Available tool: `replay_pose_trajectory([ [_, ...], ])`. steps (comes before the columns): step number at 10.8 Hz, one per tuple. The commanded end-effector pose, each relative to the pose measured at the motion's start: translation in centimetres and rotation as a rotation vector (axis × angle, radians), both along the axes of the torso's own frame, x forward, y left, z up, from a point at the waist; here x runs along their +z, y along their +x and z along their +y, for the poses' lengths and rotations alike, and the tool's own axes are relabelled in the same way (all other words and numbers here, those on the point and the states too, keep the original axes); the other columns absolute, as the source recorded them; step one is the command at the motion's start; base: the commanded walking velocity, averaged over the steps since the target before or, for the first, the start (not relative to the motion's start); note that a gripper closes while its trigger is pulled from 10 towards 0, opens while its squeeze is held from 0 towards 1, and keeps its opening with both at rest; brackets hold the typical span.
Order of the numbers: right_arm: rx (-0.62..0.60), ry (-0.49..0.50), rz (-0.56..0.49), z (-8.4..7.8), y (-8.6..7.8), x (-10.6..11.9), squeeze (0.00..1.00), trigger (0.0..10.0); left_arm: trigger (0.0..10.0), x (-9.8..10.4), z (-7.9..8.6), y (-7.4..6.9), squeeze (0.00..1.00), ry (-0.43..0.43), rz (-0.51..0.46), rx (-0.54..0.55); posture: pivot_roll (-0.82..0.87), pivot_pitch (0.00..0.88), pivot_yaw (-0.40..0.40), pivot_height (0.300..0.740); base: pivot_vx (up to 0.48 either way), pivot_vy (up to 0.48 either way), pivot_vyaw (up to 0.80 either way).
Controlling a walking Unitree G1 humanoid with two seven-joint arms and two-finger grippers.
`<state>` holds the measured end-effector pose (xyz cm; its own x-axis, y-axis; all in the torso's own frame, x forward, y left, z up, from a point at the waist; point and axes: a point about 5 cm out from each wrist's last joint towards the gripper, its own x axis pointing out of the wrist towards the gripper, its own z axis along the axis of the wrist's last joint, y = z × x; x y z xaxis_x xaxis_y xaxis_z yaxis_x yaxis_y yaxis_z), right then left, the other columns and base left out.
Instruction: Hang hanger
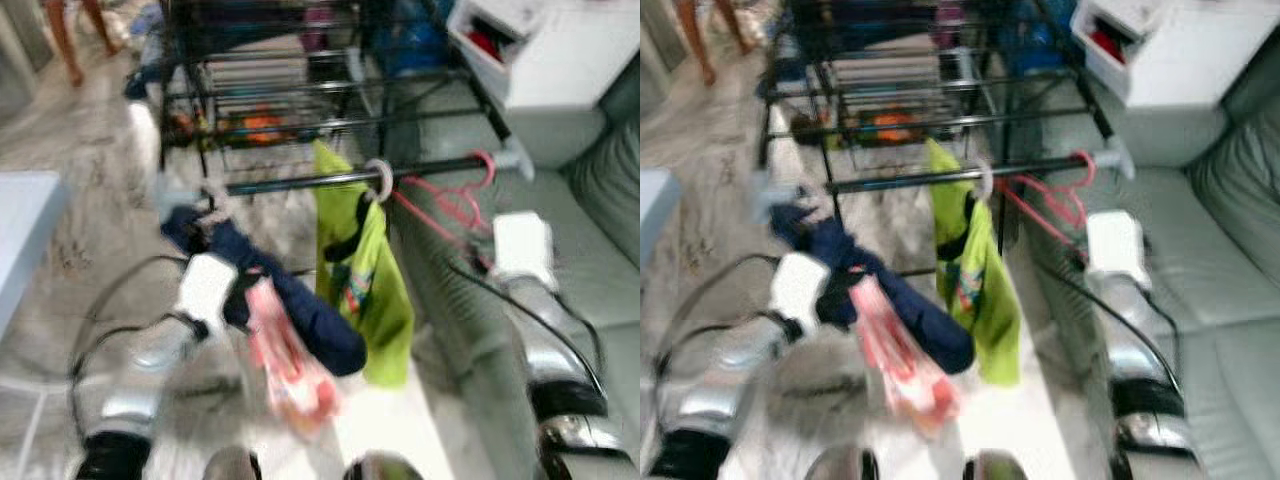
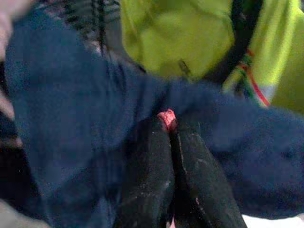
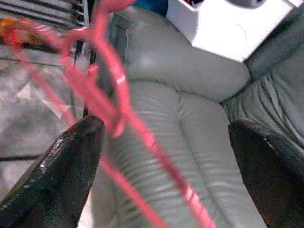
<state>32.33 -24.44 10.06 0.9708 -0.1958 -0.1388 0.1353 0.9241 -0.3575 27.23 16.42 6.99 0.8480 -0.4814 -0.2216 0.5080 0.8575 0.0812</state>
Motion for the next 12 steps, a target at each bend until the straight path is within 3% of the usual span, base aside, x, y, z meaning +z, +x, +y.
replay_pose_trajectory([
  [1, -0.003, -0.008, 0.040, -1.4, -0.3, -0.3, 0.00, 10.0, 10.0, 0.4, -0.8, 0.1, 0.00, -0.016, -0.023, -0.029, -0.05, 0.067, -0.032, 0.740, 0.000, 0.000, 0.00],
  [4, 0.123, -0.096, 0.097, -3.4, 0.2, 0.8, 0.00, 10.0, 10.0, 0.1, -0.9, -0.2, 0.00, 0.002, 0.000, -0.027, -0.05, 0.080, -0.037, 0.740, 0.000, 0.000, 0.00],
  [7, 0.245, -0.087, 0.252, -5.8, 0.1, 1.3, 0.00, 10.0, 10.0, 0.0, -0.9, -0.1, 0.00, 0.006, 0.004, -0.026, -0.05, 0.088, -0.037, 0.740, 0.000, 0.000, 0.00],
  [10, 0.385, -0.045, 0.394, -5.7, -0.6, 0.3, 0.00, 10.0, 10.0, 0.1, -0.8, 0.0, 0.00, 0.015, 0.003, -0.022, -0.06, 0.094, -0.043, 0.740, 0.000, 0.000, 0.00],
  [12, 0.360, -0.049, 0.354, -6.0, -0.3, 0.8, 0.00, 10.0, 10.0, 0.1, -0.8, 0.0, 0.00, 0.016, 0.004, -0.016, -0.06, 0.094, -0.044, 0.740, 0.000, 0.000, 0.00],
])
